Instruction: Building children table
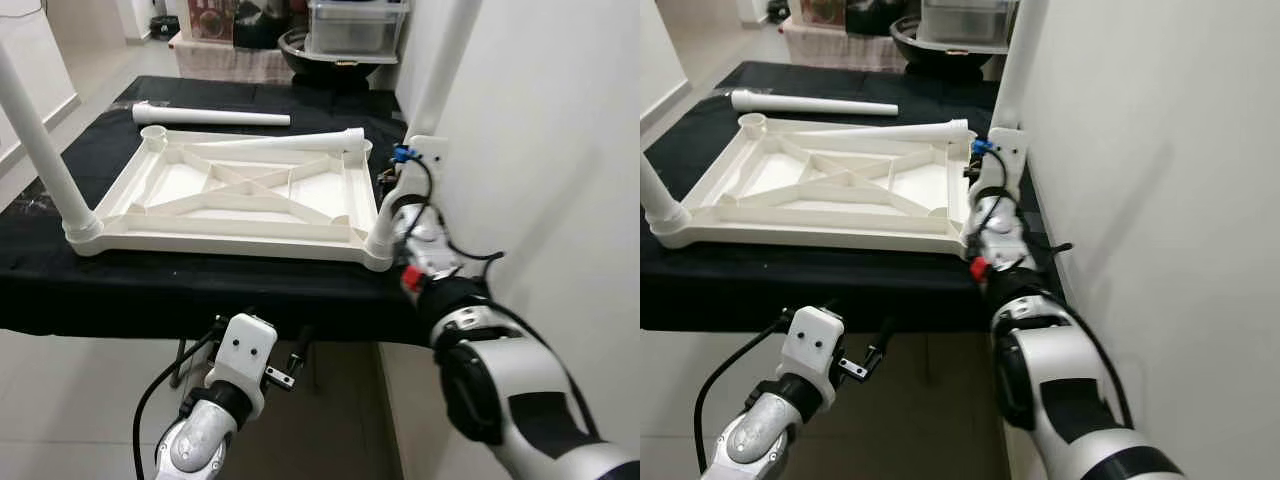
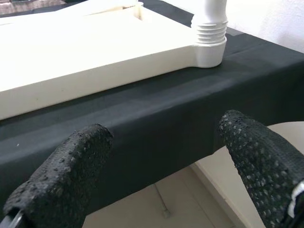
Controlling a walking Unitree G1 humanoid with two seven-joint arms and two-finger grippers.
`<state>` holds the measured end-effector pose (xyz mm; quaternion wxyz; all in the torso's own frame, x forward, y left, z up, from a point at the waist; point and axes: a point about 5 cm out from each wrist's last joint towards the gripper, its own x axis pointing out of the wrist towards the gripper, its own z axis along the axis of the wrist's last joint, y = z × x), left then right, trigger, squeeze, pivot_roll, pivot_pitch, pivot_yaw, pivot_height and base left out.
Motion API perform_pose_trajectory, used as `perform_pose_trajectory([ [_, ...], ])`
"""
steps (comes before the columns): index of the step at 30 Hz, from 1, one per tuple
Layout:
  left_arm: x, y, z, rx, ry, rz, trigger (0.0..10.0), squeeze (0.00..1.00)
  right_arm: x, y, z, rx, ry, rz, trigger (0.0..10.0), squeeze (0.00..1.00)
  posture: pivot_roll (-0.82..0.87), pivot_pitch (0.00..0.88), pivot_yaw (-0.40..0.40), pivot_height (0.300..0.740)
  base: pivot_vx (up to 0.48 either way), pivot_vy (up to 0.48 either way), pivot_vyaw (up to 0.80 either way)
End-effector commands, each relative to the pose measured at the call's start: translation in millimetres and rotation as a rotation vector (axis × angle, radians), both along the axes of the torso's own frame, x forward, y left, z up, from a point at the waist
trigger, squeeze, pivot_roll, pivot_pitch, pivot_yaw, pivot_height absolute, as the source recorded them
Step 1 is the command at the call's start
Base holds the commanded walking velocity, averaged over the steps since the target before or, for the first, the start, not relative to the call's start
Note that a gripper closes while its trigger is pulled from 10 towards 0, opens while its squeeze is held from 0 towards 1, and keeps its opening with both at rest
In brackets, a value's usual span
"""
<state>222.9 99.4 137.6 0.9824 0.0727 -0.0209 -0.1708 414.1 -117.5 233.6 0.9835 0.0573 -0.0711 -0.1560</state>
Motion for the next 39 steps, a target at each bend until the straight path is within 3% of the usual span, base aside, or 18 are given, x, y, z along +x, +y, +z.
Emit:
perform_pose_trajectory([
  [1,-0.2,-1.4,-4.2,0.018,0.021,-0.005,10.0,0.00,-3.5,-6.0,-21.0,0.046,0.091,-0.091,0.0,0.00,0.09,0.119,-0.081,0.740,0.000,0.000,0.00],
  [7,-0.7,-1.7,-4.5,0.014,0.023,0.000,10.0,0.00,-5.3,18.4,-17.7,0.093,0.107,-0.092,0.0,0.00,0.08,0.118,-0.086,0.740,0.000,0.000,0.00],
  [8,-0.7,-1.8,-4.6,0.012,0.024,0.000,10.0,0.00,-4.8,23.0,-15.8,0.077,0.106,-0.064,8.5,0.00,0.08,0.118,-0.086,0.740,0.000,0.000,0.00],
  [9,-0.7,-1.8,-4.6,0.012,0.024,0.000,10.0,0.00,-4.8,23.0,-15.8,0.077,0.106,-0.064,8.5,0.00,0.08,0.118,-0.086,0.740,0.000,0.000,0.00],
  [10,-0.9,-2.1,-5.0,0.011,0.026,0.000,10.0,0.00,-4.0,30.3,-8.5,0.042,0.066,-0.002,10.0,0.84,0.08,0.118,-0.088,0.740,0.000,0.000,0.00],
  [11,-0.9,-2.1,-5.0,0.011,0.026,0.000,10.0,0.00,-4.0,30.3,-8.5,0.042,0.066,-0.002,10.0,0.84,0.08,0.118,-0.088,0.740,0.000,0.000,0.00],
  [12,-1.0,-2.2,-5.1,0.011,0.027,0.000,10.0,0.00,-3.6,32.8,-5.5,0.035,0.045,0.031,10.0,1.00,0.08,0.119,-0.088,0.740,0.000,0.000,0.00],
  [15,-1.0,-2.3,-5.5,0.012,0.029,0.000,10.0,0.00,-3.7,32.5,-2.9,0.021,0.024,0.039,10.0,1.00,0.08,0.120,-0.087,0.740,0.000,0.000,0.00],
  [20,-1.2,-3.4,-6.2,0.007,0.031,0.002,10.0,0.00,-2.9,15.7,0.0,-0.022,-0.041,0.080,10.0,1.00,0.08,0.116,-0.087,0.740,0.000,0.000,0.00],
  [21,-1.4,-3.5,-6.5,0.006,0.033,0.002,10.0,0.00,-2.4,10.7,-1.6,-0.022,-0.046,0.120,10.0,0.00,0.08,0.112,-0.087,0.740,0.000,0.000,0.00],
  [23,-1.5,-3.7,-6.7,0.004,0.034,0.002,10.0,0.00,-2.0,4.4,-3.6,-0.009,-0.055,0.177,10.0,0.00,0.08,0.112,-0.087,0.740,0.000,0.000,0.00],
  [25,-1.2,-3.9,-6.8,0.003,0.034,0.000,10.0,0.00,-1.6,-9.7,-7.0,-0.004,-0.080,0.360,10.0,0.00,0.07,0.107,-0.084,0.740,0.000,0.000,0.00],
  [32,-1.1,-4.5,-8.1,0.001,0.038,-0.010,10.0,0.00,-2.7,-33.2,-9.8,-0.016,-0.073,0.613,10.0,0.00,0.08,0.098,-0.081,0.740,0.000,0.000,0.00],
  [39,-1.4,-3.4,-8.8,0.006,0.038,-0.007,10.0,0.00,-2.5,-39.7,-2.0,-0.070,-0.067,0.723,10.0,0.00,0.08,0.091,-0.076,0.740,0.000,0.000,0.00],
])
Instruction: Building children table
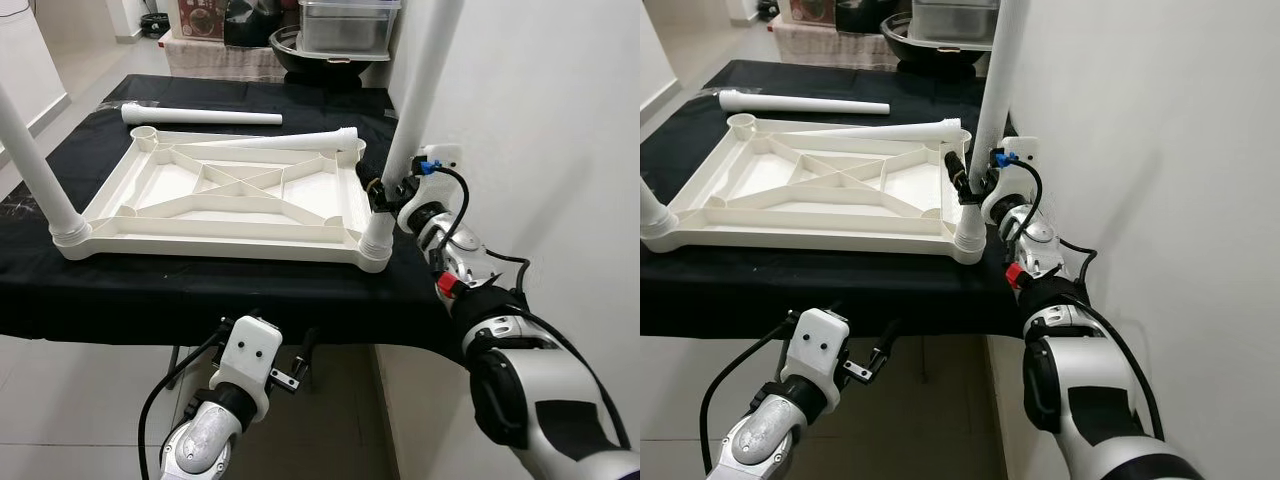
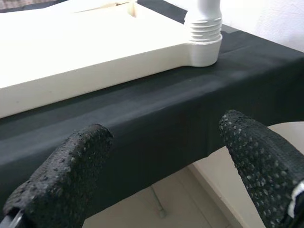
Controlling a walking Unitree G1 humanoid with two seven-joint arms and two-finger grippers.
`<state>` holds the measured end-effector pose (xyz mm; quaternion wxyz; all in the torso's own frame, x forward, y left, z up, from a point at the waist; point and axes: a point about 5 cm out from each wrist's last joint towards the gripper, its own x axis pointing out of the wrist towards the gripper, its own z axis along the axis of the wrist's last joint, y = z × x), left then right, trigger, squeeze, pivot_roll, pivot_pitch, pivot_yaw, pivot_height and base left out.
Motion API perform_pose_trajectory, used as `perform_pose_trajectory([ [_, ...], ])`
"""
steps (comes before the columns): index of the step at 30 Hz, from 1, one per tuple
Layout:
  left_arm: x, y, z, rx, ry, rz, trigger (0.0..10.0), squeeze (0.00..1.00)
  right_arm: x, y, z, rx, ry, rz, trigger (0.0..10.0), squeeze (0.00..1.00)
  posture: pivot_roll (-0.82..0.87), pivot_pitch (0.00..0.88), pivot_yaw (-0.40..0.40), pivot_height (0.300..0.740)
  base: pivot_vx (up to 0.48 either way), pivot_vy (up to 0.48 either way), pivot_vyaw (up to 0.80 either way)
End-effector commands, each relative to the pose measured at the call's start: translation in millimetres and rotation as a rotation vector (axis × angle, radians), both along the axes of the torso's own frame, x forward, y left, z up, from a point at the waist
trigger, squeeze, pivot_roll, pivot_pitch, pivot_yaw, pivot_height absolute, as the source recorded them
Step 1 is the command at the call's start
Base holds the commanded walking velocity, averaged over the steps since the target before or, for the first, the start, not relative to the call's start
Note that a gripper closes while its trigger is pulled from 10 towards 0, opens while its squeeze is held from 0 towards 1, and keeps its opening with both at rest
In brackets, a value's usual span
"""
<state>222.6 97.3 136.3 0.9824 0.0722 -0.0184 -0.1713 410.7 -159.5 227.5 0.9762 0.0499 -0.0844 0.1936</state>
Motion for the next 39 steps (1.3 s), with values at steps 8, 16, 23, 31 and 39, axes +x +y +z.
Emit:
perform_pose_trajectory([
  [8,-2.2,-1.0,-8.2,0.009,0.036,-0.009,10.0,0.00,2.5,10.9,23.9,-0.061,-0.012,0.203,10.0,0.00,0.09,0.087,-0.081,0.740,0.000,0.000,0.00],
  [16,-2.6,-1.3,-7.5,0.011,0.033,-0.011,10.0,0.00,4.2,13.4,29.3,-0.082,-0.018,0.199,0.0,0.00,0.10,0.093,-0.086,0.740,0.000,0.000,0.00],
  [23,-2.4,-1.6,-7.2,0.015,0.032,-0.011,10.0,0.00,6.8,12.0,22.5,-0.073,0.006,0.087,0.0,0.00,0.10,0.098,-0.085,0.740,0.000,0.000,0.00],
  [31,-2.0,-1.8,-6.7,0.019,0.032,-0.017,10.0,0.00,11.2,4.2,5.2,-0.100,0.091,-0.293,0.0,0.00,0.09,0.104,-0.078,0.740,0.000,0.000,0.00],
  [39,-1.3,-1.7,-6.8,0.025,0.034,-0.019,10.0,0.00,8.4,5.5,-0.6,0.084,0.182,-0.732,0.0,0.00,0.09,0.109,-0.075,0.740,0.000,0.000,0.00],
])
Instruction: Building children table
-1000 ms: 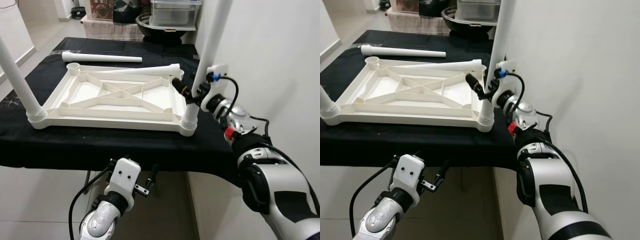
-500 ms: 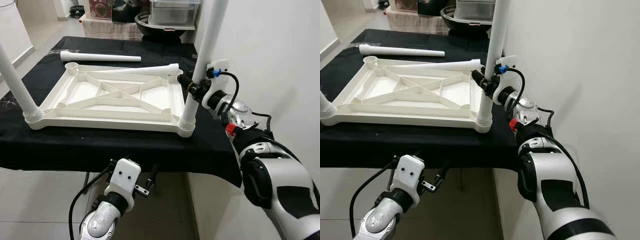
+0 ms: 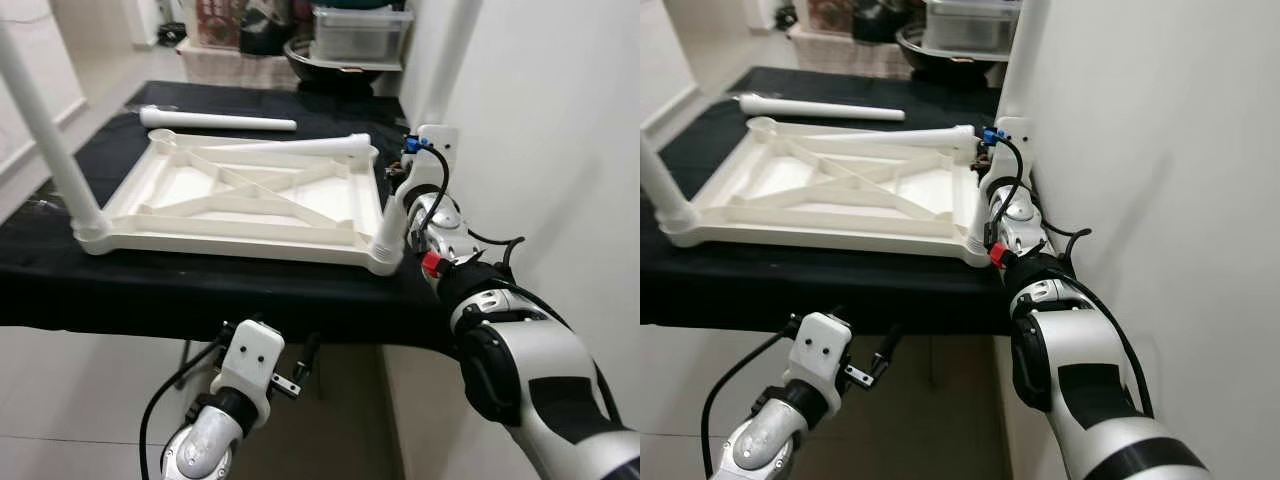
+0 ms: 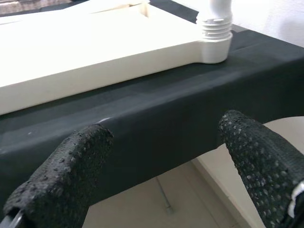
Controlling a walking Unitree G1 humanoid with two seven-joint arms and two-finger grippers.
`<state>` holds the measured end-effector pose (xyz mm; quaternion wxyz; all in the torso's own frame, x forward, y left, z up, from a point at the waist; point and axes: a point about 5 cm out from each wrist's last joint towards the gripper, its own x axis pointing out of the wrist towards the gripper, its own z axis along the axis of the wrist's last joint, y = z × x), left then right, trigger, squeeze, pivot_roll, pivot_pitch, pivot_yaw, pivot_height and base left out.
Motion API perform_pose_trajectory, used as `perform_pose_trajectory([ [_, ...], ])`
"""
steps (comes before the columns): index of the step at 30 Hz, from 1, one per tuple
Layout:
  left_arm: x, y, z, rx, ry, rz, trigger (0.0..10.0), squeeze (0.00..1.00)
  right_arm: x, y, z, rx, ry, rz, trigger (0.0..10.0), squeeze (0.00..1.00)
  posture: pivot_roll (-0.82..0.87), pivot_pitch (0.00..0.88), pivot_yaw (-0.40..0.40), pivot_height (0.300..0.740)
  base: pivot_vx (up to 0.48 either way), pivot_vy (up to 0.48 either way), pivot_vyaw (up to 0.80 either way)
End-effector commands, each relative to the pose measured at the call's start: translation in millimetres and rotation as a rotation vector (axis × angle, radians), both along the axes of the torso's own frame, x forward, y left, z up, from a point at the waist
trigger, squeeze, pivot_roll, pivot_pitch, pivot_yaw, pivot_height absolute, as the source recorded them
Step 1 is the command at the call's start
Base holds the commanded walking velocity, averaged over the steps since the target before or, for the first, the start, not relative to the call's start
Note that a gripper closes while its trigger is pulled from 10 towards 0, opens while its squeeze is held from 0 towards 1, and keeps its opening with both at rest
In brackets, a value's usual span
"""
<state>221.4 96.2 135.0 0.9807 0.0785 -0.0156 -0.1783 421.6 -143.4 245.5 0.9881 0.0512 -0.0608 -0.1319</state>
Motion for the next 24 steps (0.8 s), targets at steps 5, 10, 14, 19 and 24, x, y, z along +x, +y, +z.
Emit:
perform_pose_trajectory([
  [5,-0.2,-1.6,-5.4,0.011,0.031,-0.004,10.0,0.00,-5.2,27.4,-16.3,0.085,0.074,-0.098,0.0,0.00,0.09,0.111,-0.082,0.740,0.000,0.000,0.00],
  [10,-0.1,-1.8,-5.4,0.005,0.032,0.000,10.0,0.00,-5.2,43.8,-12.7,0.042,0.047,-0.001,10.0,1.00,0.09,0.114,-0.088,0.740,0.000,0.000,0.00],
  [14,0.1,-2.3,-5.6,0.003,0.035,0.001,10.0,0.00,-4.8,45.3,-9.2,0.013,-0.007,0.098,10.0,1.00,0.08,0.114,-0.087,0.740,0.000,0.000,0.00],
  [19,0.5,-2.9,-6.0,0.000,0.037,-0.001,10.0,0.00,-3.7,22.2,-9.1,-0.108,-0.038,0.152,10.0,0.00,0.08,0.110,-0.088,0.740,0.000,0.000,0.00],
  [24,0.6,-2.6,-6.2,0.000,0.038,-0.001,10.0,0.00,-3.8,3.0,-8.1,-0.167,-0.065,0.245,10.0,0.00,0.08,0.110,-0.082,0.740,0.000,0.000,0.00],
])
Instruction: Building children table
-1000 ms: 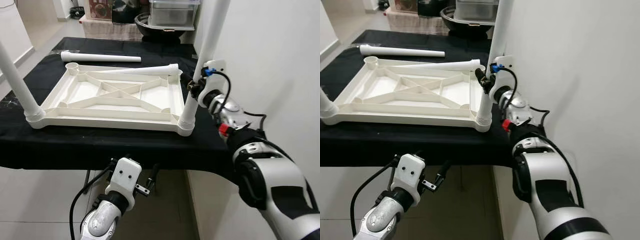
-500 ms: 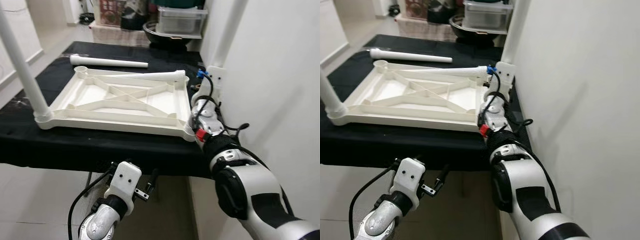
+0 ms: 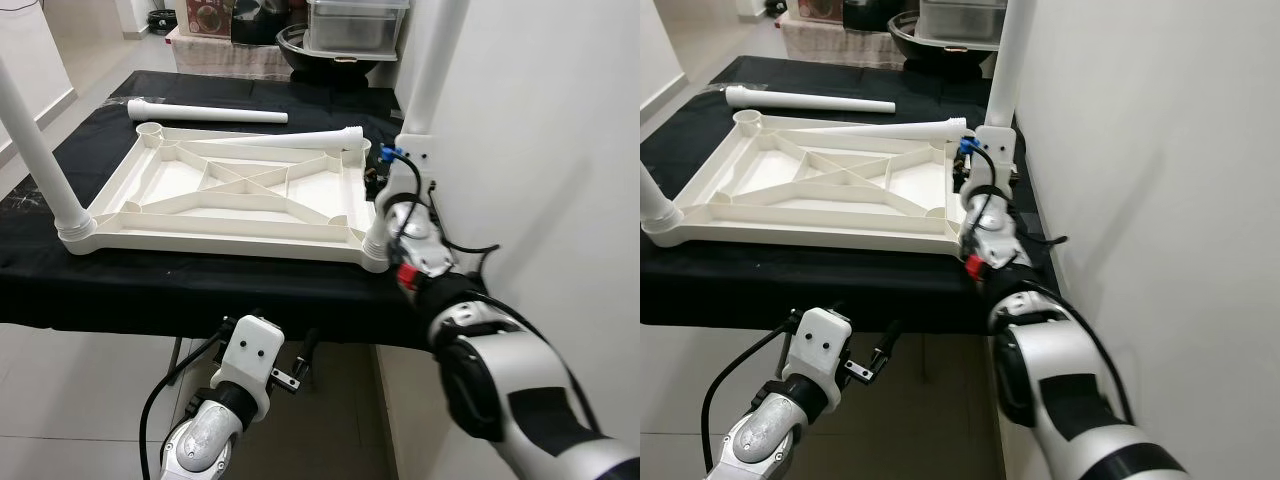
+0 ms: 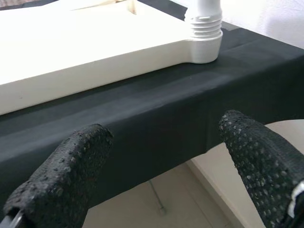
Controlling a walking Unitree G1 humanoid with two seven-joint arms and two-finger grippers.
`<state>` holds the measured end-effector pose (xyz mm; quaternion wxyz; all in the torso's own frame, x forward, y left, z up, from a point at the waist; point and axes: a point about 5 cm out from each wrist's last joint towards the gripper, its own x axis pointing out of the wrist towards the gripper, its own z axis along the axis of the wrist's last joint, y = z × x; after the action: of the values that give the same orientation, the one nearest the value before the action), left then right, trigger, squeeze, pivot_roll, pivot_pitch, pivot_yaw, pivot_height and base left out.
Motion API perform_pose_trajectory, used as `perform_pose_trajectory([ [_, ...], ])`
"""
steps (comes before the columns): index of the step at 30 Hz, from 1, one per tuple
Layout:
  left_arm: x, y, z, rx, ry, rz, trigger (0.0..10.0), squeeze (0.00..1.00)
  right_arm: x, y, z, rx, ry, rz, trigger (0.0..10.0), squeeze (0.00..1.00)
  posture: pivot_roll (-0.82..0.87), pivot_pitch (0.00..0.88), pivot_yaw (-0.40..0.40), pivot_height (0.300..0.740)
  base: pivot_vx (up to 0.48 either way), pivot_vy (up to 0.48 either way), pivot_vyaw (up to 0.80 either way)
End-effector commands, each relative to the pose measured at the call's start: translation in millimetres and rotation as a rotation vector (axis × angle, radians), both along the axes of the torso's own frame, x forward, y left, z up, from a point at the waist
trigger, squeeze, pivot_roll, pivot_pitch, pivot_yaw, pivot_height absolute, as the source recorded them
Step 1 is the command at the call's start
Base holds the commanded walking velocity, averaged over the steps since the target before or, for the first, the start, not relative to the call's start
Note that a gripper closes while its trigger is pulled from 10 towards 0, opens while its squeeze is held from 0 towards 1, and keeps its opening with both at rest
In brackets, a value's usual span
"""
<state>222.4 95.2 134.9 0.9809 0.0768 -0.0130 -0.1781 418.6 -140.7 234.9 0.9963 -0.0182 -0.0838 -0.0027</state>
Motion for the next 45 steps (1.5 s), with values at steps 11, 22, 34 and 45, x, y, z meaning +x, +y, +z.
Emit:
perform_pose_trajectory([
  [11,-2.0,-2.7,-8.4,0.007,0.042,-0.015,10.0,0.00,-9.1,-6.7,-8.1,0.021,0.105,0.628,10.0,0.00,0.09,0.096,-0.077,0.740,0.000,0.000,0.00],
  [22,-3.1,-2.6,-9.5,0.013,0.044,-0.022,10.0,0.00,-3.0,-2.2,14.6,-0.025,0.073,0.601,0.2,0.00,0.09,0.081,-0.080,0.740,0.000,0.000,0.00],
  [34,-2.7,-3.3,-9.4,0.014,0.044,-0.021,10.0,0.00,0.2,-1.2,9.5,0.048,0.068,0.465,0.0,0.00,0.09,0.088,-0.085,0.740,0.000,0.000,0.00],
  [45,-1.3,-2.4,-8.9,0.019,0.041,-0.023,10.0,0.00,2.9,-17.2,-11.6,0.083,0.157,-0.169,0.0,0.00,0.08,0.100,-0.078,0.740,0.000,0.000,0.00],
])
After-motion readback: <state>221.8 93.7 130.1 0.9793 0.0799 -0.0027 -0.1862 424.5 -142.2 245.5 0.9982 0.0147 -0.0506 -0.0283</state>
